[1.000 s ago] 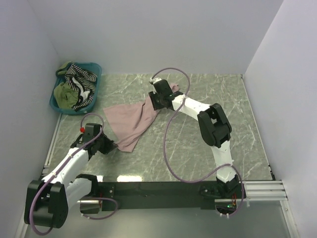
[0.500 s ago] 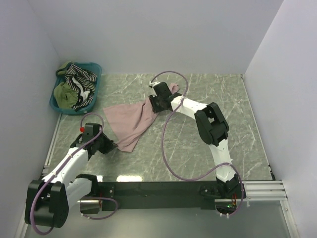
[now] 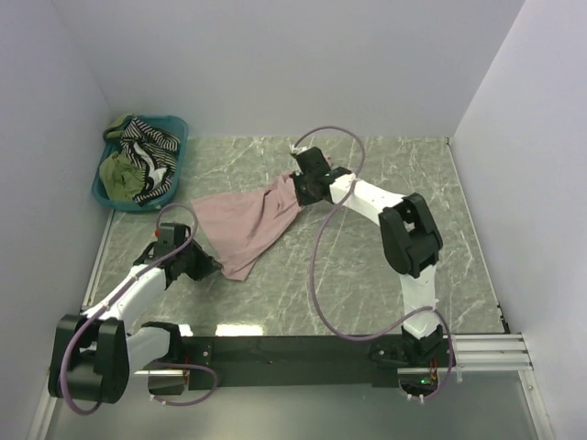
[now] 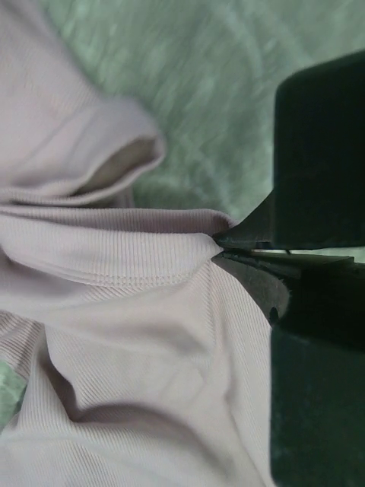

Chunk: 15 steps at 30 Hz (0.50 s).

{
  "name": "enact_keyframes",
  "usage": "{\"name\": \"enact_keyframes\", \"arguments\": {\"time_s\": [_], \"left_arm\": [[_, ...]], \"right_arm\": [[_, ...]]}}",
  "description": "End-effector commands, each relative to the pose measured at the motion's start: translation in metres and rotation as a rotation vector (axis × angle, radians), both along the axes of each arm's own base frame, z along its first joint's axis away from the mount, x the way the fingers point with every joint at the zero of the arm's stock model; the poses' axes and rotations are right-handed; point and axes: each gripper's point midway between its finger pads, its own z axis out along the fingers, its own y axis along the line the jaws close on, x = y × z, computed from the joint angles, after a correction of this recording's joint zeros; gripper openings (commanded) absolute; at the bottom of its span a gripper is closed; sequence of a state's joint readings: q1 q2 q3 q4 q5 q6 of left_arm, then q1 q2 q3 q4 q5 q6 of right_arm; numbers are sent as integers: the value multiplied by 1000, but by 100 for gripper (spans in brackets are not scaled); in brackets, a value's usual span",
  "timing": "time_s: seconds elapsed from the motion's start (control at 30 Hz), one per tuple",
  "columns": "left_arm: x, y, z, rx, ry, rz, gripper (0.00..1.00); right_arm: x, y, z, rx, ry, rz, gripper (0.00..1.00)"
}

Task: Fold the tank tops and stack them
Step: Flatten the tank top out

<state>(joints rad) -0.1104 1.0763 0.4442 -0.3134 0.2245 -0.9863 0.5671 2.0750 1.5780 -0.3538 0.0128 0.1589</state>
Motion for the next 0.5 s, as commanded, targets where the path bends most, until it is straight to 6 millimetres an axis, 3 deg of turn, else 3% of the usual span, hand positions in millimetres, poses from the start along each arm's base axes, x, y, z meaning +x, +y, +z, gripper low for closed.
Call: {"name": "enact_keyframes", "arguments": {"time_s": [0.0,0.1,0.17,0.23,0.33,0.47], "left_arm": [[22,-10,19,-25,-96,-78,1],[29,-12,20,-25,-118,-95,1],[36,-12,24,-20,-139,-105,1],[38,-13,24,-21,-139,-113,4],[43,-15,29,-21,-165,-123,16],[44,-15,37,-20,-182,-127,29]], "right_arm": [[-2,-20,68,8,-65,-82,0],[-1,-18,80,14,-67,-91,0],[6,-18,69,-10,-53,-108,0],[14,-13,72,-11,-48,-111,0],[27,-4,57,-13,-28,-109,0],[37,3,56,-4,-25,-120,0]]}}
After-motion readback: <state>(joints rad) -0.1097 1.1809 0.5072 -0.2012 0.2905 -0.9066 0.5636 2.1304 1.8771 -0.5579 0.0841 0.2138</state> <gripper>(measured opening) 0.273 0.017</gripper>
